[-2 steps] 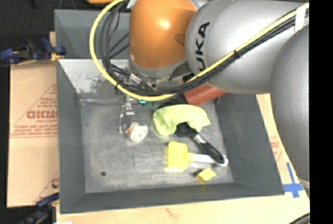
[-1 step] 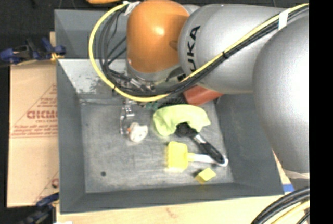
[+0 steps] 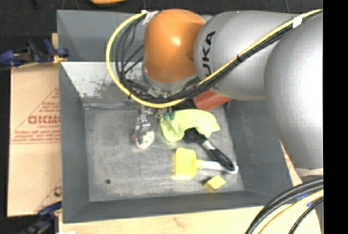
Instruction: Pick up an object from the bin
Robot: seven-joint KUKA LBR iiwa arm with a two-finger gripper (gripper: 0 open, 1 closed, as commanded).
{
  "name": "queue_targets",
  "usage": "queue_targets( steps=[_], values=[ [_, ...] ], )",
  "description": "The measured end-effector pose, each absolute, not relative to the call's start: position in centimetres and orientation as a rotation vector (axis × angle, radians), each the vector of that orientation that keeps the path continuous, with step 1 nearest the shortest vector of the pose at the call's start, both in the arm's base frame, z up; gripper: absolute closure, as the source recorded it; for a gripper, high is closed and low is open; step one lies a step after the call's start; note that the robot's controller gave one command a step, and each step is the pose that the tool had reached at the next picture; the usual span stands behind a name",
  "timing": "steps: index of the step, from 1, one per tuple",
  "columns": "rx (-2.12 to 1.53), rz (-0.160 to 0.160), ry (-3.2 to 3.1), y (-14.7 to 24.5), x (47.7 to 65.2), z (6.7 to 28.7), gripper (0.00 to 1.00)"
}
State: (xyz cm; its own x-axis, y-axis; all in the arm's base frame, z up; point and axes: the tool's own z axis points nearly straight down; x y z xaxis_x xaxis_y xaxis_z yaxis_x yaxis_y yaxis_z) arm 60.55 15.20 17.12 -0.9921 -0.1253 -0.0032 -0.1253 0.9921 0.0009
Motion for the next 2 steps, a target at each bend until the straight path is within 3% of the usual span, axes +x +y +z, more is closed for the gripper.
queue_targets(
  steps=[1,2],
  values=[
    [-0.486,-0.001,3.099,14.7,59.5,13.2,0.00],
    [-0.748,0.000,3.049,13.0,56.9,12.3,0.00]
  ],
)
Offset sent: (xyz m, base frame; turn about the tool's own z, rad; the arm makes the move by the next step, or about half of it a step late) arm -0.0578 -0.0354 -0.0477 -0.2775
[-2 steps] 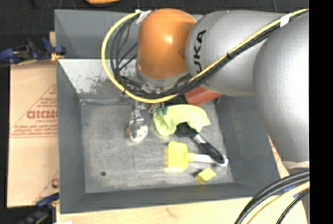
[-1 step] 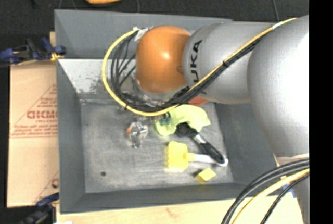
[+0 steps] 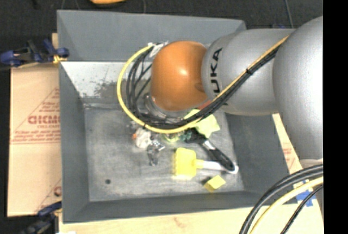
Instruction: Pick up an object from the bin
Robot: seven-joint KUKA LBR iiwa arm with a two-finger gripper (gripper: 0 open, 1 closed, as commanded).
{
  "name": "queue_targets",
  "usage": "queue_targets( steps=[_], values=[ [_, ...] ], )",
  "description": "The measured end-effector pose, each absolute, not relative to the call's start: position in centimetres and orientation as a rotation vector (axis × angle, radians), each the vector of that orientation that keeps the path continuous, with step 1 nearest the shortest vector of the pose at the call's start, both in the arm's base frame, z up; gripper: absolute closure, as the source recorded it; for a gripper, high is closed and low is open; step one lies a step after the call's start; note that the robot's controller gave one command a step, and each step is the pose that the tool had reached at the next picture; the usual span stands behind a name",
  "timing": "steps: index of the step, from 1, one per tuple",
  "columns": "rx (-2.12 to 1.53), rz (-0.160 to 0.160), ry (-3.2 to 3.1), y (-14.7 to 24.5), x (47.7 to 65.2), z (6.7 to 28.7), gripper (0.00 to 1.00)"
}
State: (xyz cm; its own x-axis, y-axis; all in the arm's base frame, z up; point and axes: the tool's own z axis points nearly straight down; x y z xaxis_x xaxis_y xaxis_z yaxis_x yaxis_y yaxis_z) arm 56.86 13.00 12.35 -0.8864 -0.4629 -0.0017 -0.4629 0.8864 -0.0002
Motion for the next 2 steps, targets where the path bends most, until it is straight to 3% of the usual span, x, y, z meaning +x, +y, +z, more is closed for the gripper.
queue_targets(
  steps=[1,2],
  values=[
    [-0.678,0.005,3.062,10.9,56.1,11.4,0.00],
    [-0.889,-0.002,3.006,10.0,59.8,9.6,0.00]
  ],
)
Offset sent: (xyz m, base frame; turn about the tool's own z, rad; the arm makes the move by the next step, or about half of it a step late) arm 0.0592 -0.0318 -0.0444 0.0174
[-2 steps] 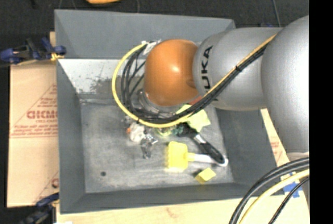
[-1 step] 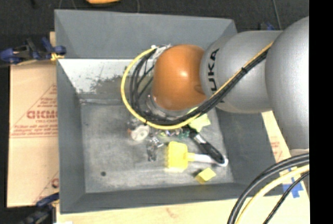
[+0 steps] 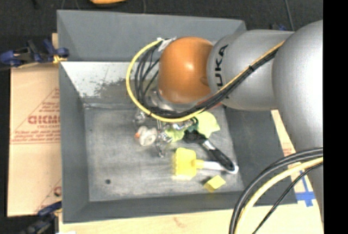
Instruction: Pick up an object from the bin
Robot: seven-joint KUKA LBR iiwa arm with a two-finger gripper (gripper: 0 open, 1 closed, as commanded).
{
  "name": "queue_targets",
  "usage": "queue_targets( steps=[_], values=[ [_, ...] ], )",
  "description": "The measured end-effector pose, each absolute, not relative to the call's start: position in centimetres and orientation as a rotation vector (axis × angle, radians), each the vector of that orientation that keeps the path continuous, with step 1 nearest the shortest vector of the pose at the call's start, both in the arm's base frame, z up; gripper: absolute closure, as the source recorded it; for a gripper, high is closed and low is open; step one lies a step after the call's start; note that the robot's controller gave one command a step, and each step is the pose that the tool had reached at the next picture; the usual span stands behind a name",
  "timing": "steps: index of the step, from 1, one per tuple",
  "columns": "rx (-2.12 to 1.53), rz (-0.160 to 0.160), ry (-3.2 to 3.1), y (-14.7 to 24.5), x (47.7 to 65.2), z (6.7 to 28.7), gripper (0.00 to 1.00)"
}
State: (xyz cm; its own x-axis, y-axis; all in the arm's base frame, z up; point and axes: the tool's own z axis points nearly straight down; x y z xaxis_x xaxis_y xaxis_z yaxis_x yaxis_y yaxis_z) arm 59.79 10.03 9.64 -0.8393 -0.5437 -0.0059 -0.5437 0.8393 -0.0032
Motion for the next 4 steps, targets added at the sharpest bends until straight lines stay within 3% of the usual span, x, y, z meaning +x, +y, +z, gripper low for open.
queue_targets(
  steps=[1,2,4],
  values=[
    [-0.533,0.005,3.083,12.0,64.4,7.5,1.00],
    [-0.530,0.005,3.084,12.0,64.4,7.5,1.00],
    [-0.546,-0.001,3.088,12.0,64.4,17.8,1.00]
  ],
)
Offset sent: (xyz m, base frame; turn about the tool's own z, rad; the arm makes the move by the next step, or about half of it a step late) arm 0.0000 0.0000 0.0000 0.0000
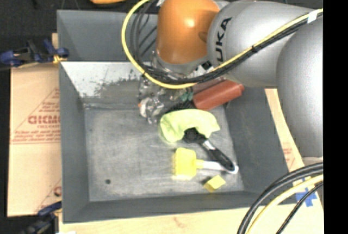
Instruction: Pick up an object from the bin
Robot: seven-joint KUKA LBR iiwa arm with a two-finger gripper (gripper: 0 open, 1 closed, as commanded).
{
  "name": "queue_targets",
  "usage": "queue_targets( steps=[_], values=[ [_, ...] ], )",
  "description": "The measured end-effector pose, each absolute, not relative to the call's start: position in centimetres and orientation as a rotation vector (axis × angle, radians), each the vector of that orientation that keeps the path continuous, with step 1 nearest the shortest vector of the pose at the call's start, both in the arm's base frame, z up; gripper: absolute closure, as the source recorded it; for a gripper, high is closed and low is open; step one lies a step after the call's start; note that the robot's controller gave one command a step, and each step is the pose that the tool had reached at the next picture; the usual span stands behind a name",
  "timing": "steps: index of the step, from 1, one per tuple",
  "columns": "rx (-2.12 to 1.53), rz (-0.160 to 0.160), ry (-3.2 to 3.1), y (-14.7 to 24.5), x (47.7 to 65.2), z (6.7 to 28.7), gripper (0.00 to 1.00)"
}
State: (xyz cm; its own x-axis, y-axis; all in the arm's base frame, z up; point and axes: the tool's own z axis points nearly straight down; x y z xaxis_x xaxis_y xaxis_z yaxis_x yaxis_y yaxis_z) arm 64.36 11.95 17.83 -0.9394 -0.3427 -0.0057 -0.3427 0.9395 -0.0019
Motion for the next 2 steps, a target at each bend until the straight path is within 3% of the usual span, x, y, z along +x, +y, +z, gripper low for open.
queue_targets(
  steps=[2],
  values=[
    [-0.366,0.002,3.115,10.6,62.3,8.1,1.00]
  ],
)
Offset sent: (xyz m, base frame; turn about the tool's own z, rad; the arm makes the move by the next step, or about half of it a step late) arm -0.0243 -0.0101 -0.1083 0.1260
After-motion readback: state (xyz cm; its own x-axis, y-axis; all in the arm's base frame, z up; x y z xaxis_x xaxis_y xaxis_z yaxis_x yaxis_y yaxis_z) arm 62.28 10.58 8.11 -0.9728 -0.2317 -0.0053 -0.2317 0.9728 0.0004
